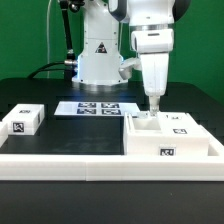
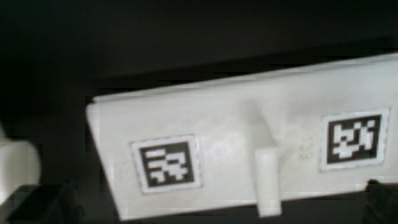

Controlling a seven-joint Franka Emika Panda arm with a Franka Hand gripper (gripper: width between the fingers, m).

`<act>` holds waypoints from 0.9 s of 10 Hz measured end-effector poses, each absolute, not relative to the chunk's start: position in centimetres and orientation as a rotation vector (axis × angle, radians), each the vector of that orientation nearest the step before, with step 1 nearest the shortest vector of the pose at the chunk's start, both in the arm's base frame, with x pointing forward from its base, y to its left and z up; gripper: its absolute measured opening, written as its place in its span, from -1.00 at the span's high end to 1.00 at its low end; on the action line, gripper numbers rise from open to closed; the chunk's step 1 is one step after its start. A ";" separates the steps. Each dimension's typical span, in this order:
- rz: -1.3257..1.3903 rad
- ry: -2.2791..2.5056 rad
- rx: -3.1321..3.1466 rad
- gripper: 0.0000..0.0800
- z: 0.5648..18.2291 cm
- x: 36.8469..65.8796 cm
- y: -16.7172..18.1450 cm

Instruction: Assemble cabinet

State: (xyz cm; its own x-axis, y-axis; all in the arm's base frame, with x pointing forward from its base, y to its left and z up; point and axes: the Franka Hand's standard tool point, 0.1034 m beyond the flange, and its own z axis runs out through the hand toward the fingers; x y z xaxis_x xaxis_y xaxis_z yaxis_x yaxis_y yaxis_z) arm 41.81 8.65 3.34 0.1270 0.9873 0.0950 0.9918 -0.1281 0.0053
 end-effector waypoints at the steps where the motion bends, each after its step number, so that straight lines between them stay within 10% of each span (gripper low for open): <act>1: -0.104 -2.022 -2.312 -0.99 2.8 41.5 8.5; 6: -0.077 -1.994 -2.301 -0.99 1.5 40.6 8.9; 9: -0.075 -1.992 -2.302 0.01 1.4 40.6 8.8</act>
Offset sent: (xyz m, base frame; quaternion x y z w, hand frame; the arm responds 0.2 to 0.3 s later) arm -0.0012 0.0112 -0.0078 -0.0084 0.0146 0.0052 0.9998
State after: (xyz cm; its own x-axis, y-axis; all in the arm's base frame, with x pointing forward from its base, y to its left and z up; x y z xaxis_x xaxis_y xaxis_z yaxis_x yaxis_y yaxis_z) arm 40.60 8.80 1.41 0.1450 0.9843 0.1003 0.9891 -0.1415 -0.0412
